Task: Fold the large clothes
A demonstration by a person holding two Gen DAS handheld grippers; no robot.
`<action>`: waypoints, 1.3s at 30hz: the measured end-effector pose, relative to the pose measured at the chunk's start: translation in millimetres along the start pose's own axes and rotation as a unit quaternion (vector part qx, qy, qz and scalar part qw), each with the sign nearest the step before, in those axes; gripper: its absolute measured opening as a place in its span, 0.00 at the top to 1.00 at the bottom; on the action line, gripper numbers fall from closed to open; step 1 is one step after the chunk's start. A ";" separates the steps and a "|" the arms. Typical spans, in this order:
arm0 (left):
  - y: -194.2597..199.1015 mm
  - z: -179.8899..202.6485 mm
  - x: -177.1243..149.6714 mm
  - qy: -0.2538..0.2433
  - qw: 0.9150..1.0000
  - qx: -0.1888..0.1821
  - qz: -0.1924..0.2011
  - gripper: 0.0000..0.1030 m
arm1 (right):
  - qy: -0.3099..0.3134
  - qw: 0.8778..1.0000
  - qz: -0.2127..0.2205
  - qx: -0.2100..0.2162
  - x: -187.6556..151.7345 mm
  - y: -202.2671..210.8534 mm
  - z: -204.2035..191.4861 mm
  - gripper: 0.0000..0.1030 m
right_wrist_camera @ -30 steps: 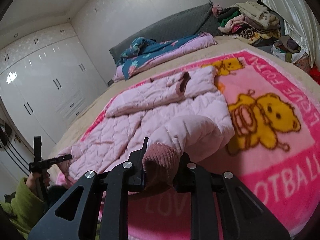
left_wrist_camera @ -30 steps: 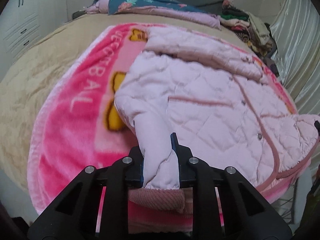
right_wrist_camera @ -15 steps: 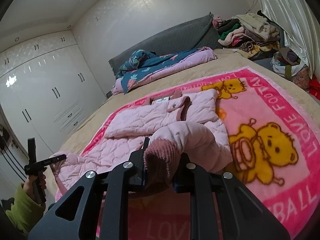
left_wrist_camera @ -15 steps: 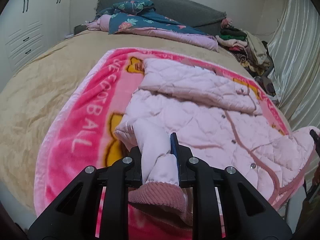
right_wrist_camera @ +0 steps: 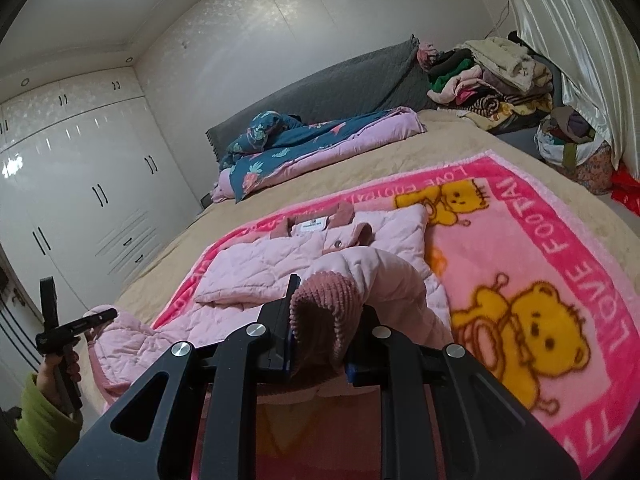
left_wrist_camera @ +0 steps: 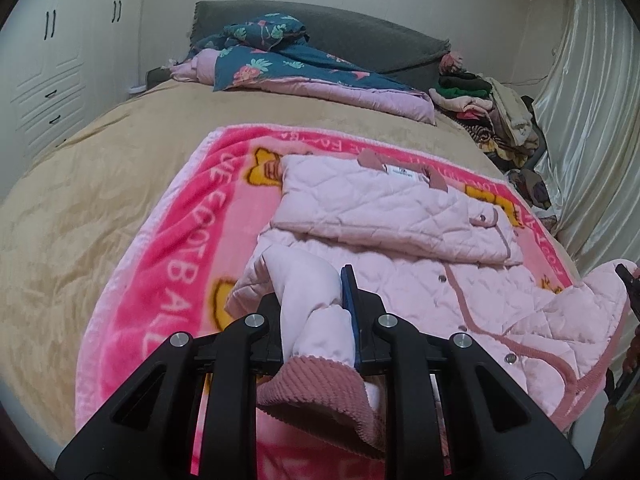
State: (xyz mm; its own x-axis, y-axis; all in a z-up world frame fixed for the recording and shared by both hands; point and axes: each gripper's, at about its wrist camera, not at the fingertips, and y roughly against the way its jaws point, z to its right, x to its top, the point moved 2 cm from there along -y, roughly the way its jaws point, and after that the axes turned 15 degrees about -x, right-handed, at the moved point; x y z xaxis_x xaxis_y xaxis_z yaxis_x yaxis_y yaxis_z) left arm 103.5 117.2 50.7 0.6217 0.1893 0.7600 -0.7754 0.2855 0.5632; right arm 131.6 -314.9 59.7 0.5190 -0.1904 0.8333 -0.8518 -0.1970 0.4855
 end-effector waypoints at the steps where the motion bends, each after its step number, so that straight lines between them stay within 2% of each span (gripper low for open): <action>1: -1.4 0.8 3.2 -0.002 1.000 0.000 0.000 0.87 | 0.002 1.000 0.002 -0.001 4.1 -2.2 -1.0 0.84; 21: -44.8 11.8 85.9 -0.026 0.999 0.022 0.031 0.87 | -0.010 0.999 0.036 -0.022 72.0 -65.1 6.1 0.84; 33: -75.9 8.4 106.3 -0.045 0.997 0.050 0.037 0.86 | -0.001 0.998 0.036 -0.057 89.1 -117.1 6.0 0.84; 39: -89.0 0.9 109.7 -0.036 0.997 0.056 0.042 0.84 | 0.002 0.997 0.025 -0.075 93.4 -142.4 7.4 0.84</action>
State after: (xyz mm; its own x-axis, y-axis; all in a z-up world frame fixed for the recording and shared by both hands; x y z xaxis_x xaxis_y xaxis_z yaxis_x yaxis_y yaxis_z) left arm 240.7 111.8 84.2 0.5473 0.1401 0.8251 -0.8346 0.1647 0.5256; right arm 302.0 -311.7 66.5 0.4756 -0.1929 0.8583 -0.8779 -0.0417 0.4771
